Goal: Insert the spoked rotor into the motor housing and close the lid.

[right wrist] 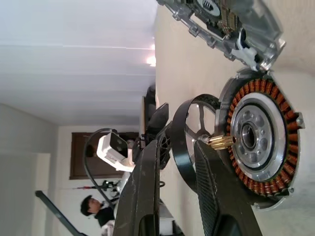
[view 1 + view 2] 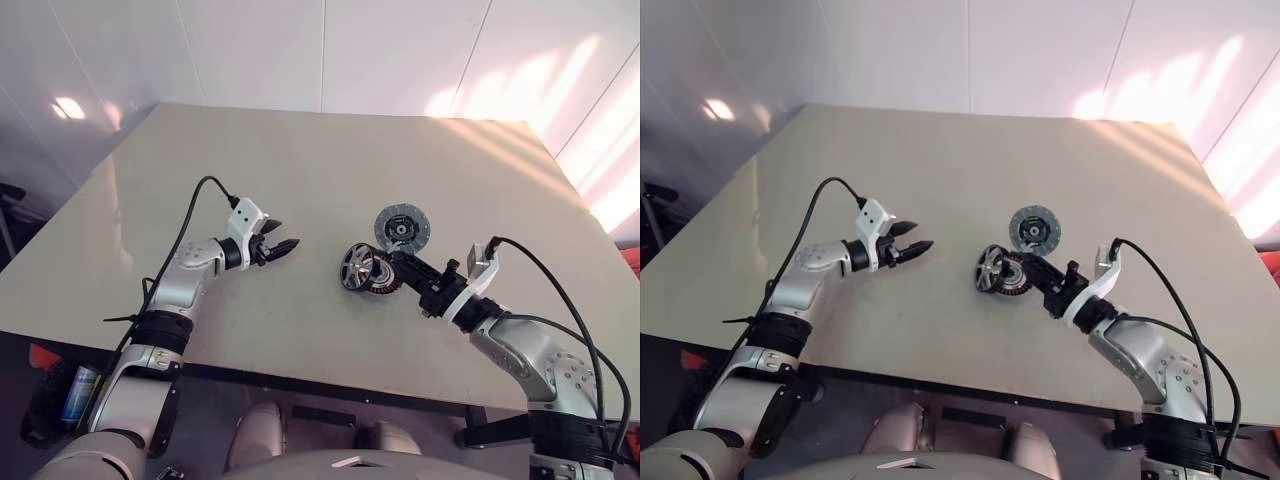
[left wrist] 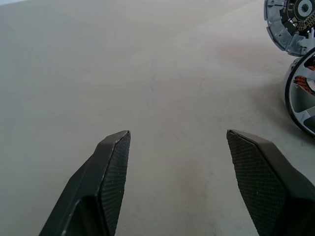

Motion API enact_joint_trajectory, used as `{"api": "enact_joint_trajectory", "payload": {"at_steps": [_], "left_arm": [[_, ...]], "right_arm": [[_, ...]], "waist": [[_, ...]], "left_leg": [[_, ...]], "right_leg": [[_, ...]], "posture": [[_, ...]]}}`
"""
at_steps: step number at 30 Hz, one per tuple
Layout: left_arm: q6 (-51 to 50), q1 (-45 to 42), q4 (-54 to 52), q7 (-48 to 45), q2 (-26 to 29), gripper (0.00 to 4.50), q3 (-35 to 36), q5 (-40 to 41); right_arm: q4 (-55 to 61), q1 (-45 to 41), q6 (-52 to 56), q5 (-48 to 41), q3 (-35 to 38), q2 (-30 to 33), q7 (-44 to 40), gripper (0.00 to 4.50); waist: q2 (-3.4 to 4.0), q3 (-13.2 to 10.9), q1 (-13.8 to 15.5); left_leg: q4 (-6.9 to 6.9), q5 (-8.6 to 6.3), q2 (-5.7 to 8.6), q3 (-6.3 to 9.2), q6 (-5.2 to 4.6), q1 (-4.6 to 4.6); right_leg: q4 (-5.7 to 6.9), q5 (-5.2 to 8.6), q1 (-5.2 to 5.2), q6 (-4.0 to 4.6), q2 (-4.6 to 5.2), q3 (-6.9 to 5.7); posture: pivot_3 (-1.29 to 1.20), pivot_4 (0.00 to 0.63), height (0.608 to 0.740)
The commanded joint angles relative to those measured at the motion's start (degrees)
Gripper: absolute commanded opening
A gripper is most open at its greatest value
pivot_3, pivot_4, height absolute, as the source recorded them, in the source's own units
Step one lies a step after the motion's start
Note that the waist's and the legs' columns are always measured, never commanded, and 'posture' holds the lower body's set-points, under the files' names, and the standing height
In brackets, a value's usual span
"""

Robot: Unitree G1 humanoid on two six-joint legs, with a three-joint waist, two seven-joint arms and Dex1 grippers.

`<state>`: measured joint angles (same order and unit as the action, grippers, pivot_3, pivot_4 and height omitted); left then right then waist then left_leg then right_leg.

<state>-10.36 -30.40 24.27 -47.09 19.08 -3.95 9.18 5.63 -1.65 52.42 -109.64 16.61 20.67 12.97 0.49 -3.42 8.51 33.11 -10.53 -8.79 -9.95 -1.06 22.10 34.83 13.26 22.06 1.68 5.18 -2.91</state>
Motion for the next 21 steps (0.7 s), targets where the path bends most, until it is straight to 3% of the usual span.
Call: {"api": "enact_joint_trajectory", "payload": {"at_steps": [1, 11, 21], "left_arm": [[1.3, -1.3, -0.2, 0.0, 0.2, 3.34, 0.6, 0.2], [1.1, -1.0, -1.2, 0.4, -0.4, 3.34, 0.2, 0.1], [1.5, 0.0, -1.6, 0.9, -0.4, 3.34, 0.5, 0.2]], "right_arm": [[3.6, -1.5, 0.2, 2.8, -0.2, 2.7, -3.0, 1.19], [6.5, -8.4, 3.6, 9.3, -5.0, 11.2, -2.8, 1.19], [8.4, -13.4, 8.1, 23.0, -10.0, 16.5, -6.2, 1.19]], "waist": [[0.0, 0.0, 0.0], [-0.01, 0.0, 0.0], [-0.01, 0.0, 0.0]], "left_leg": [[0.0, 0.0, 0.0, 0.0, 0.0, 0.0], [0.0, 0.0, -0.01, 0.01, 0.0, -0.02], [0.02, 0.01, 0.0, 0.0, 0.0, -0.01]], "right_leg": [[0.0, 0.0, 0.0, 0.0, 0.0, 0.0], [0.01, -0.01, -0.02, 0.01, -0.01, 0.0], [0.02, -0.01, -0.02, 0.02, -0.01, 0.0]], "posture": [[0.0, 0.0, 0.74], [0.0, 0.0, 0.74], [0.0, 0.0, 0.74]]}}
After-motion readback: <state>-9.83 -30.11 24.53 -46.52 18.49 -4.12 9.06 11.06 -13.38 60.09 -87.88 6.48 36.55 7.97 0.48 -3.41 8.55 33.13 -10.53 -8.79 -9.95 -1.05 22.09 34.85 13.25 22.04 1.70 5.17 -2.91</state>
